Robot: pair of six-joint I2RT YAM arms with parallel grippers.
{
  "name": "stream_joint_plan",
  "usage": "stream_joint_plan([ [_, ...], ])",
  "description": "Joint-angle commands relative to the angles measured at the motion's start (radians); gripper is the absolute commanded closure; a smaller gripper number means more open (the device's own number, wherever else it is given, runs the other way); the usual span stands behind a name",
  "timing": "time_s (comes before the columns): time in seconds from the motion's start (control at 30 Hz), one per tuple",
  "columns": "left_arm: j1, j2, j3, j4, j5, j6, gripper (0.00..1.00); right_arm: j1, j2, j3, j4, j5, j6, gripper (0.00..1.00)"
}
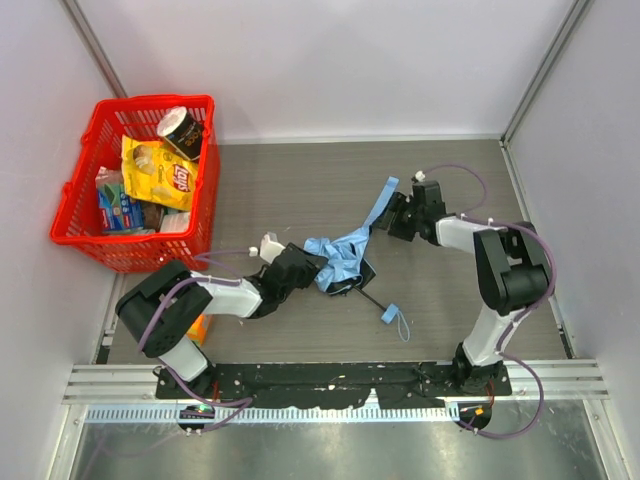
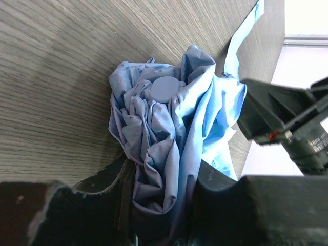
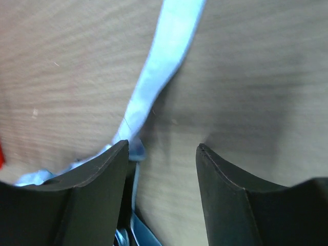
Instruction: Put away the umbrella
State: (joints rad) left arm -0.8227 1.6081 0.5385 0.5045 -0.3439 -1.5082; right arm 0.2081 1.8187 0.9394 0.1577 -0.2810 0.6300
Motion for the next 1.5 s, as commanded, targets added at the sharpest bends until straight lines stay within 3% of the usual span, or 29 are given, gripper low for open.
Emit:
stream_joint_plan([
  [0.0, -0.01, -0.002, 0.034, -0.148, 0.008, 0.014, 1.0, 0.037, -0.206, 0.001, -0.32, 0.144, -0.214, 0.38],
  [0.1, -0.01, -0.011, 0.063, -0.227, 0.014, 0.013, 1.0, 0.152, -0.326, -0.016, -0.368, 0.216, -0.375, 0.37],
  [0.2, -0.012, -0.013, 0.071, -0.273, 0.016, 0.008, 1.0, 0.369, -0.499, -0.126, -0.226, 0.363, -0.528, 0.34],
  [0.37, -0.01, -0.005, 0.077, -0.299, 0.032, 0.002, 1.0, 0.5, -0.579, -0.275, 0.055, 0.251, -0.657, 0.32],
  [0.63, -0.01, -0.007, 0.08, -0.31, 0.04, -0.004, 1.0, 0.551, -0.443, -0.283, 0.175, 0.088, -0.766, 0.31],
  [0.77, -0.01, -0.007, 0.089, -0.327, 0.043, -0.006, 1.0, 0.596, -0.415, -0.295, 0.189, 0.091, -0.76, 0.31],
  [1.0, -0.009, 0.001, 0.123, -0.386, 0.057, -0.018, 1.0, 0.691, -0.337, -0.3, 0.157, 0.401, -0.767, 0.31],
  [1.3, 0.019, 0.001, 0.136, -0.428, 0.078, -0.027, 1.0, 0.728, -0.13, -0.22, 0.088, 0.594, -0.76, 0.32],
  [1.47, 0.036, 0.0, 0.143, -0.448, 0.091, -0.032, 1.0, 0.746, -0.019, -0.157, 0.059, 0.698, -0.771, 0.44],
])
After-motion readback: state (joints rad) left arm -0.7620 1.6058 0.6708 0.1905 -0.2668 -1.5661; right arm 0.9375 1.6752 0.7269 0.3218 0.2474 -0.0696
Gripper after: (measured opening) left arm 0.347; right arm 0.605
